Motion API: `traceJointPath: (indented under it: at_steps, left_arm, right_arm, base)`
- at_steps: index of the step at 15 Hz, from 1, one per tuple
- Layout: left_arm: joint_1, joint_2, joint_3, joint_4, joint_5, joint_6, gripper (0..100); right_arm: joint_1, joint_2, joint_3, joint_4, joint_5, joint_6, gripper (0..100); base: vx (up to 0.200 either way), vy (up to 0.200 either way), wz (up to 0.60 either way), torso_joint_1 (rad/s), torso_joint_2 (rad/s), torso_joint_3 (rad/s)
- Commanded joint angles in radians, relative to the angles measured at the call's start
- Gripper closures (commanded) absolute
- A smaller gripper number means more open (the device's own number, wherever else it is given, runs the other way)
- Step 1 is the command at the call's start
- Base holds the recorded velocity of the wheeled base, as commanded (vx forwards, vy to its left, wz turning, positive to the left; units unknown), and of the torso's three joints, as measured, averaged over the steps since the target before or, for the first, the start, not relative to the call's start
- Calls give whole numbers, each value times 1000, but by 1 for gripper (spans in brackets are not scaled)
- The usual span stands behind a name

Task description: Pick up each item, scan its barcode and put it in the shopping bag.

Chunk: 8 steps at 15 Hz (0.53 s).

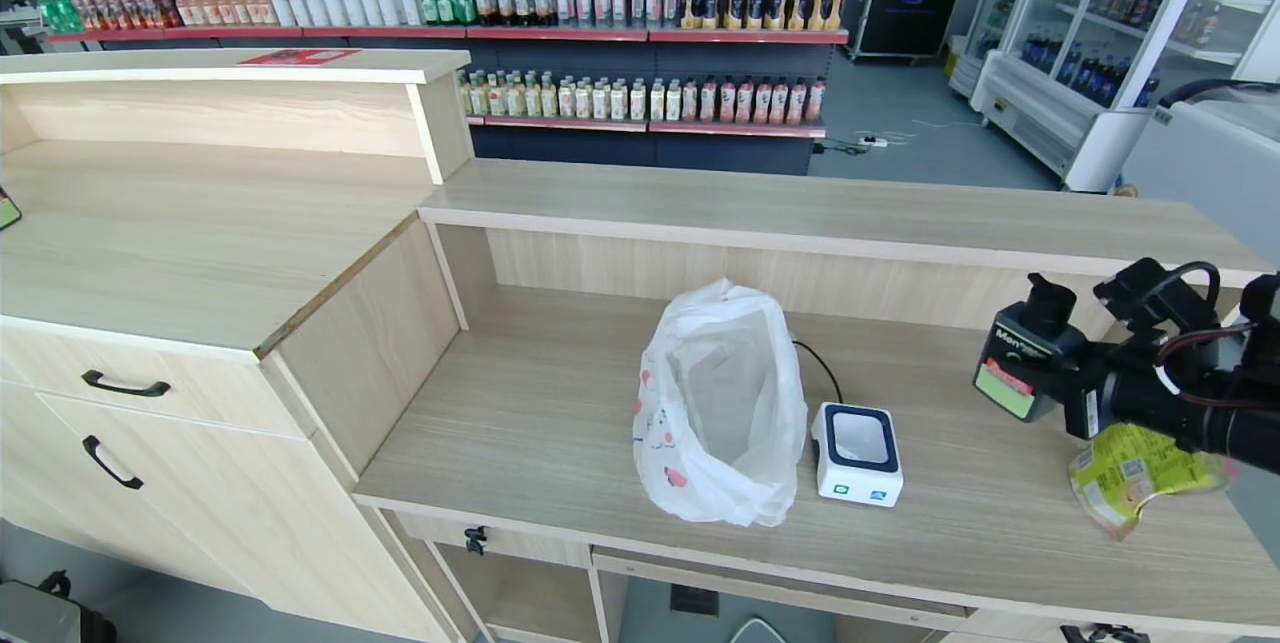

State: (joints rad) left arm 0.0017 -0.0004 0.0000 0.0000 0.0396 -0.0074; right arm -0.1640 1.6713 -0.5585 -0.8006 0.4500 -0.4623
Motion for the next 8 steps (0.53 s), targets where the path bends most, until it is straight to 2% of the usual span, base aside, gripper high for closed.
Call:
traceJointPath:
  at_steps: [1, 4, 8]
  left_arm:
    - [0, 0, 0, 0, 0, 0, 0]
    - [0, 0, 0, 0, 0, 0, 0]
    - [0, 0, 0, 0, 0, 0, 0]
  right_arm:
    - [-17, -35, 8, -38, -17, -33, 100]
    - [23, -41, -15, -52, -37, -25, 100]
    - [120, 22, -100, -83, -203, 79, 100]
  base:
    - [0, 0, 0, 0, 0, 0]
    - [0, 0, 600, 2, 4, 1]
    - [0, 0, 600, 6, 2, 2]
